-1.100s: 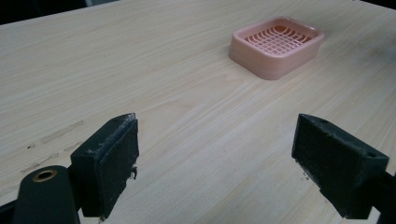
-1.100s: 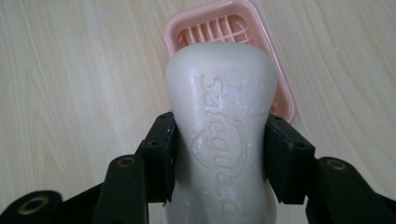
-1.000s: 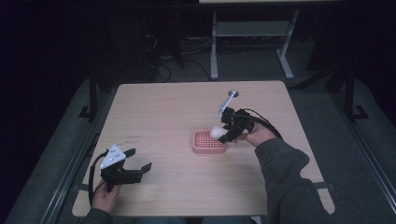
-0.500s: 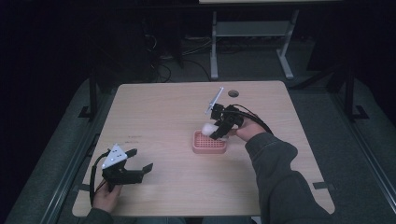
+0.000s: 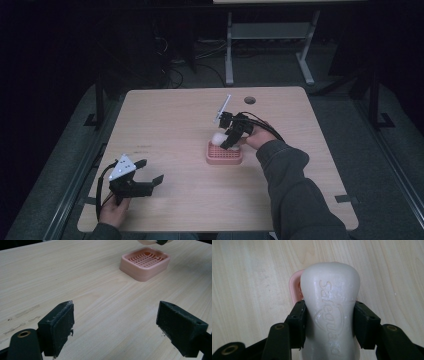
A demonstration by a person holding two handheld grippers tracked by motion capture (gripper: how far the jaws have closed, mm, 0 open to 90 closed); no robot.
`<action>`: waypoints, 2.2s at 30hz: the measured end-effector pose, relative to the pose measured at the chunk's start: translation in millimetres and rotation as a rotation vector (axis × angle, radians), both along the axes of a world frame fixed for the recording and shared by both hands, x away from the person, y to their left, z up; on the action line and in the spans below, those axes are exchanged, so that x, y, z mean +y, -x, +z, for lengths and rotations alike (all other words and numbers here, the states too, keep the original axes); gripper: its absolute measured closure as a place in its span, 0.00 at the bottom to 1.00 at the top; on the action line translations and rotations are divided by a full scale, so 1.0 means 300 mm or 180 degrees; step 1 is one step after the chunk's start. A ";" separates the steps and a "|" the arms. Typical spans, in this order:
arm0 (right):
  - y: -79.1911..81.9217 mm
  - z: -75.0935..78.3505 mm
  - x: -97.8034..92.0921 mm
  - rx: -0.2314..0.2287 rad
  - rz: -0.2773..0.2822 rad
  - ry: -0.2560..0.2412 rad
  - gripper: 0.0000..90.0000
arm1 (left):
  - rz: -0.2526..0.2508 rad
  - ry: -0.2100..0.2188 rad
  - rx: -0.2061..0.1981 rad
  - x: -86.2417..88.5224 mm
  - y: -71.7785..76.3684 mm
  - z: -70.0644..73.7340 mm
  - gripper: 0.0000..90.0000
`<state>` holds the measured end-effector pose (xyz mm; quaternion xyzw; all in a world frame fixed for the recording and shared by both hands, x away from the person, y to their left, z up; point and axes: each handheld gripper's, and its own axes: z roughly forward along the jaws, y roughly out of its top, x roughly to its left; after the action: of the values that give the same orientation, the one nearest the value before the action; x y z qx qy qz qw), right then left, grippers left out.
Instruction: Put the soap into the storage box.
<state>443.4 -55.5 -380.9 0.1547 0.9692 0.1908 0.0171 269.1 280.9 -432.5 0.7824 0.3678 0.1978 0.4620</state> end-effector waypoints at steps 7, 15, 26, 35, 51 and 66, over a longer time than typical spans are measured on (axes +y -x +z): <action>-0.024 -0.025 0.002 0.0054 -0.0033 0.0002 0.54 | -0.0011 -0.0010 0.0008 0.003 -0.001 -0.002 0.16; -0.029 -0.037 0.002 0.0024 -0.0026 0.0048 0.54 | -0.0032 -0.0036 0.0036 -0.003 -0.003 -0.007 0.16; -0.033 -0.063 0.017 0.0084 0.0013 0.0096 0.54 | -0.0024 -0.0022 0.0039 -0.001 -0.003 -0.007 0.16; -0.036 -0.082 0.021 0.0118 0.0040 0.0138 0.54 | -0.0022 -0.0023 0.0052 0.000 -0.004 -0.008 0.16; -0.045 -0.112 0.022 0.0162 0.0039 0.0154 0.54 | -0.0019 -0.0021 0.0064 0.000 -0.004 -0.009 0.16; -0.037 -0.146 0.025 0.0121 0.0050 0.0169 0.54 | -0.0023 -0.0012 0.0087 -0.001 -0.006 -0.013 0.16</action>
<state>454.6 -47.8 -424.7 0.1502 0.9753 0.1622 0.0013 271.1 280.6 -436.3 0.7872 0.3709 0.1862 0.4561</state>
